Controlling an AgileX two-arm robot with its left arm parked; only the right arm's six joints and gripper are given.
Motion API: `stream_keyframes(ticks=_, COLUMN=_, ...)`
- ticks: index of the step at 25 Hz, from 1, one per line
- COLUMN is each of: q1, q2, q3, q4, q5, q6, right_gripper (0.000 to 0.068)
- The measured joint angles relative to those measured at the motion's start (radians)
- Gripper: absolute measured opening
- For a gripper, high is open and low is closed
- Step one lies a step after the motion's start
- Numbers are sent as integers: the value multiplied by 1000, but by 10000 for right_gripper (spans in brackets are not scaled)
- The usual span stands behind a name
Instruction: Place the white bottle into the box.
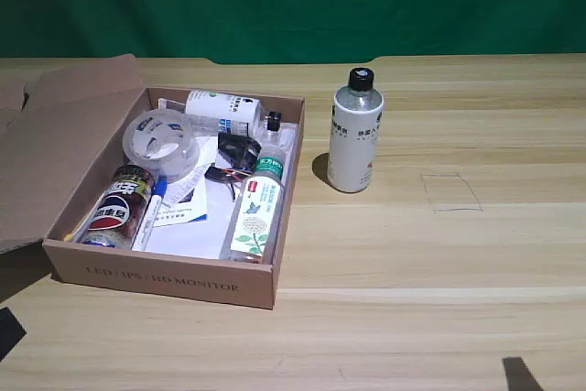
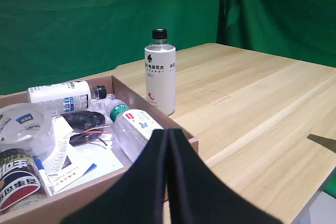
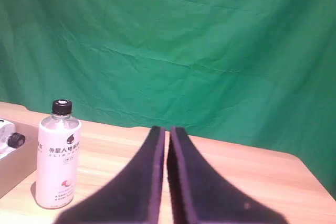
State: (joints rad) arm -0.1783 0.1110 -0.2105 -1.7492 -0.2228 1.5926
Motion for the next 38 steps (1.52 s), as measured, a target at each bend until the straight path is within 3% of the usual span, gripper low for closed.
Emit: stream_keyframes(ticks=38, q1=0, q2=0, q3=0, q4=0, q5=-1, q6=-1, right_gripper=4)
